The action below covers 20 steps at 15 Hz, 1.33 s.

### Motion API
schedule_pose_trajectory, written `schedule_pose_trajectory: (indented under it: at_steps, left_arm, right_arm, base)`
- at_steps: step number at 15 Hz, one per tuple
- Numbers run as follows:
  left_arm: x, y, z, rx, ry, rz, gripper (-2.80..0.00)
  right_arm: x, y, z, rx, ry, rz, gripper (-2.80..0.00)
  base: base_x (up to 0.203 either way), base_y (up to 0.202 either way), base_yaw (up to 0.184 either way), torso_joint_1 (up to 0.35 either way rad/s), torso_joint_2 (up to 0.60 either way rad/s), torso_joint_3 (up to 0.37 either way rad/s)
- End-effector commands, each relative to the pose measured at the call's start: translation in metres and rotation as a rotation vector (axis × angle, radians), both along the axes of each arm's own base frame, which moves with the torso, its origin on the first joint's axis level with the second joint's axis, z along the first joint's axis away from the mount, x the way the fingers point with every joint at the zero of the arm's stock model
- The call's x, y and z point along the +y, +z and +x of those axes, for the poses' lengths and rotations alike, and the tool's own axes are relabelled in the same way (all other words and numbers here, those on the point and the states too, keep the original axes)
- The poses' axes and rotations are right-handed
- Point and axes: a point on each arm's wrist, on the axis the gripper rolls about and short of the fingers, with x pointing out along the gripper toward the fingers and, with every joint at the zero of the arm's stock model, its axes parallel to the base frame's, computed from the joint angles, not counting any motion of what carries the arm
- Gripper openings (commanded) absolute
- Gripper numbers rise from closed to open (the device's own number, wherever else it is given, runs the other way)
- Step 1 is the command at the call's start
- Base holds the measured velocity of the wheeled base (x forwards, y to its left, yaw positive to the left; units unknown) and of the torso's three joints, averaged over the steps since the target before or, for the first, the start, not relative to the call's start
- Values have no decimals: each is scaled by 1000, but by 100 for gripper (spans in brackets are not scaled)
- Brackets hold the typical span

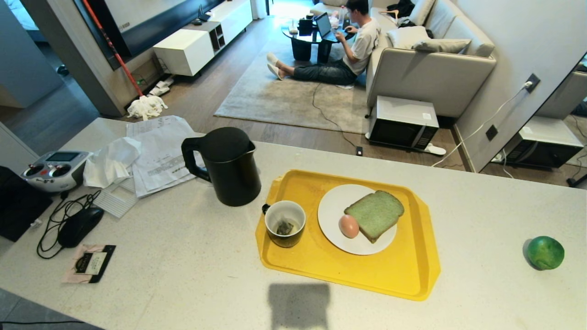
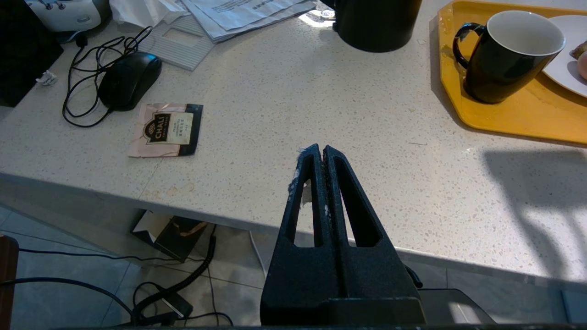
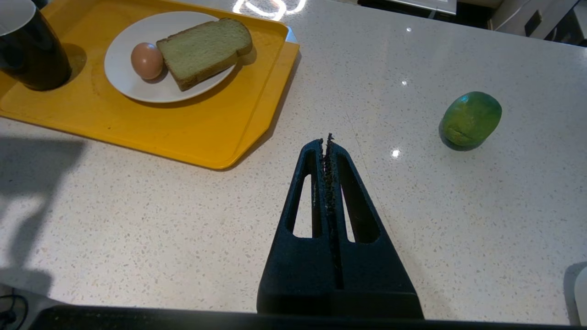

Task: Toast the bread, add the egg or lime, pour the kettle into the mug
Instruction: Pick up the kettle

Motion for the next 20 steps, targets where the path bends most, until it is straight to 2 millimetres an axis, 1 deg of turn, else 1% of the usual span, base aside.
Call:
schedule_pose_trajectory:
  at_steps: [1, 4, 5, 6, 7, 9, 11, 12, 14, 17, 18, 20]
  left_arm:
    - [0, 0, 0, 8, -1, 8, -280]
    - [0, 3, -1, 7, -4, 24, -280]
    - [0, 12, -3, -3, -7, 29, -280]
    - [0, 24, -2, 17, -9, 29, -280]
    - [0, 41, 2, 49, -13, 27, -280]
    - [0, 82, 18, 101, -22, 23, -280]
    - [0, 119, 45, 162, -22, 19, -280]
    - [0, 133, 61, 192, -20, 15, -280]
    - [-1, 151, 96, 225, -21, 11, -280]
    - [2, 167, 151, 133, -72, -1, -280]
    - [7, 167, 163, 106, -115, -5, -280]
    - [26, 160, 180, 91, -155, -14, -280]
  right_arm:
    - [0, 0, 0, 2, 0, 0, -280]
    - [0, 0, 0, 1, 0, 0, -280]
    - [0, 0, 0, 2, 0, 0, -280]
    - [0, 0, 0, 2, 0, 0, -280]
    - [0, 0, 0, 2, 0, 0, -280]
    - [0, 0, 0, 1, 0, 0, -280]
    - [0, 0, 0, 2, 0, 0, -280]
    - [0, 0, 0, 2, 0, 0, -280]
    - [0, 0, 0, 2, 0, 0, -280]
    - [0, 0, 0, 2, 0, 0, -280]
    - [0, 0, 0, 2, 0, 0, -280]
    - [0, 0, 0, 2, 0, 0, -280]
  base:
    - [0, 0, 0, 0, 0, 0]
    - [0, 0, 0, 0, 0, 0]
    - [0, 0, 0, 0, 0, 0]
    - [0, 0, 0, 0, 0, 0]
    - [0, 0, 0, 0, 0, 0]
    - [0, 0, 0, 0, 0, 0]
    - [0, 0, 0, 0, 0, 0]
    - [0, 0, 0, 0, 0, 0]
    - [0, 0, 0, 0, 0, 0]
    - [0, 0, 0, 0, 0, 0]
    - [0, 0, 0, 0, 0, 0]
    - [0, 0, 0, 0, 0, 0]
